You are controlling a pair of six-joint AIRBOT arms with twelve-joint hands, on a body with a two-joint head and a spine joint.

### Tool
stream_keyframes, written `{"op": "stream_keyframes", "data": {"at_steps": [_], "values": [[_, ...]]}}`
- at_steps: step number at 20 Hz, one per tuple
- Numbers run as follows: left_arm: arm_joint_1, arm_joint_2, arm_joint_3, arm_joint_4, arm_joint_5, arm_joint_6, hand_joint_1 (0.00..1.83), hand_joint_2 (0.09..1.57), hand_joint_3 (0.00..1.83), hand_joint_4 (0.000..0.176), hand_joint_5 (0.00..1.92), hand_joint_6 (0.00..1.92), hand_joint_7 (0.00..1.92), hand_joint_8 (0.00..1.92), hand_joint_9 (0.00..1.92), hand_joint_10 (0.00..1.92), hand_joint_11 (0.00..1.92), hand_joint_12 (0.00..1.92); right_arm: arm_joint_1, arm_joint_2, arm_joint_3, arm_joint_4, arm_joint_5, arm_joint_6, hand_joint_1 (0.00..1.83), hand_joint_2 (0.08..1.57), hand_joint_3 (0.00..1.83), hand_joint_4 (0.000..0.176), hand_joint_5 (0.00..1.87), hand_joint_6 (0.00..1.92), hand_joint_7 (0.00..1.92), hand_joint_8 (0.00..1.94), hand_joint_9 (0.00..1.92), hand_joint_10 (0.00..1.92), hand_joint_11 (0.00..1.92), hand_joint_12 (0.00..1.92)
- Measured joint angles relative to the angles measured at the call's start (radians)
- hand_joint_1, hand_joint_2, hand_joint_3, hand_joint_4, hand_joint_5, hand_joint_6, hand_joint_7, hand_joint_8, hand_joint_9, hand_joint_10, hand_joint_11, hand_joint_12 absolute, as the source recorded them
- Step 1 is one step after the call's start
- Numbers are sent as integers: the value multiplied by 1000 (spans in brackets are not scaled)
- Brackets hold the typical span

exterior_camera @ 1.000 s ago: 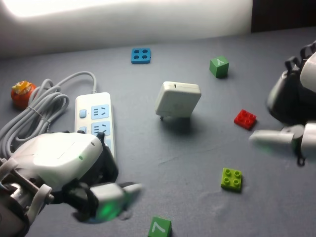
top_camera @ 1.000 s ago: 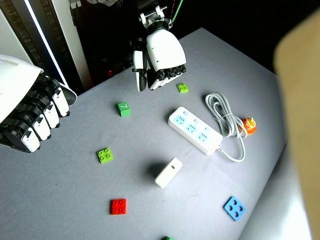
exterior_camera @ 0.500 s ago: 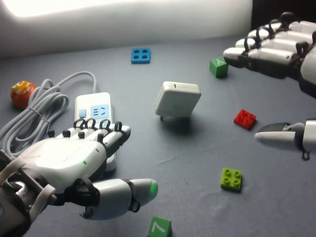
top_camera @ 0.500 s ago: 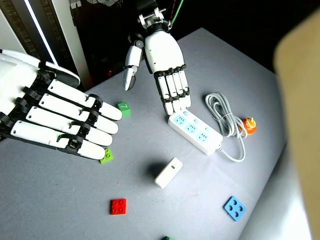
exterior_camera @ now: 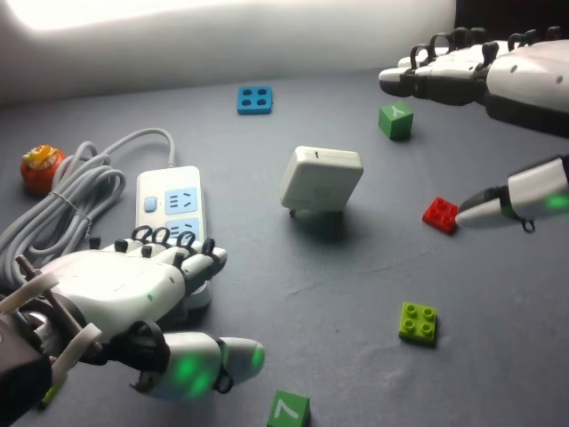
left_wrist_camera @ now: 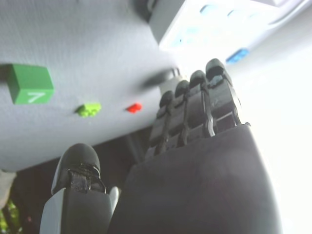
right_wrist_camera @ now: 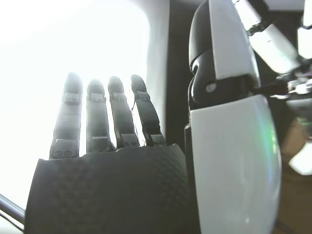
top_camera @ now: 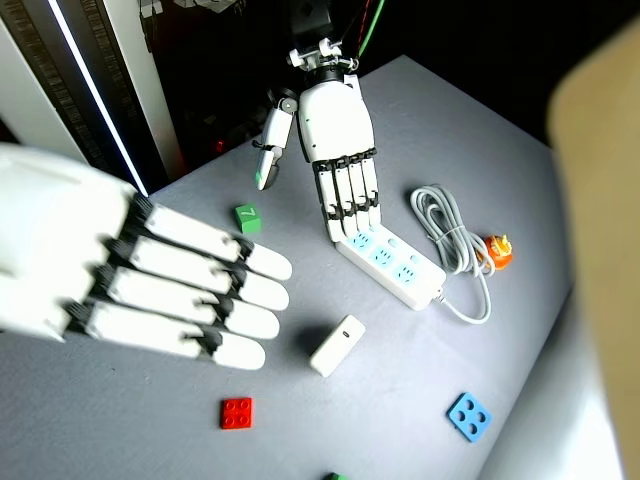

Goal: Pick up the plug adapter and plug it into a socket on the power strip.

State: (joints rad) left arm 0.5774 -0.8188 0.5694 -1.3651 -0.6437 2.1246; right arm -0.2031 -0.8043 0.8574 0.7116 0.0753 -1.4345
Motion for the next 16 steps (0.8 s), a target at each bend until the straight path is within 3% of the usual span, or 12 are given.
{"op": "stream_keyframes", "data": {"at_steps": [5, 7, 10, 13, 14, 16], "values": [[0, 0, 6, -55, 0, 40, 0, 1167, 2, 0, 0, 0, 48, 5, 55, 9, 15, 98, 30, -146, 187, 107, -69, 3, 1208, 980, 6, 0, 26, 1, 0, 0, 0, 0, 32, 17], [-3, 0, 6, -97, -1, 74, 0, 1156, 0, 0, 0, 0, 25, 0, 32, 0, 6, 100, 33, -210, 251, 107, -108, 40, 1208, 995, 10, 0, 32, 3, 0, 0, 0, 0, 35, 21], [-1, -7, 11, -95, -16, 77, 0, 1163, 1, 0, 0, 0, 27, 1, 26, 0, 0, 92, 35, -311, 374, 106, -186, 170, 1246, 995, 7, 0, 43, 4, 4, 1, 0, 0, 52, 35], [1, -21, 26, -98, -26, 77, 0, 1165, 1, 0, 0, 0, 20, 1, 21, 0, 0, 73, 35, -371, 453, 104, -199, 175, 1258, 1005, 9, 0, 54, 6, 17, 5, 8, 3, 82, 57], [1, -33, 34, -95, -27, 77, 0, 1163, 0, 0, 0, 0, 26, 3, 32, 5, 0, 74, 35, -393, 480, 103, -210, 175, 1254, 1010, 0, 0, 74, 0, 40, 0, 31, 0, 16, 290], [13, -44, 35, -74, -29, 42, 0, 1158, 0, 0, 0, 0, 38, 8, 45, 9, 4, 79, 34, -443, 530, 103, -224, 175, 1221, 1011, 0, 0, 105, 5, 63, 3, 58, 5, 0, 420]]}}
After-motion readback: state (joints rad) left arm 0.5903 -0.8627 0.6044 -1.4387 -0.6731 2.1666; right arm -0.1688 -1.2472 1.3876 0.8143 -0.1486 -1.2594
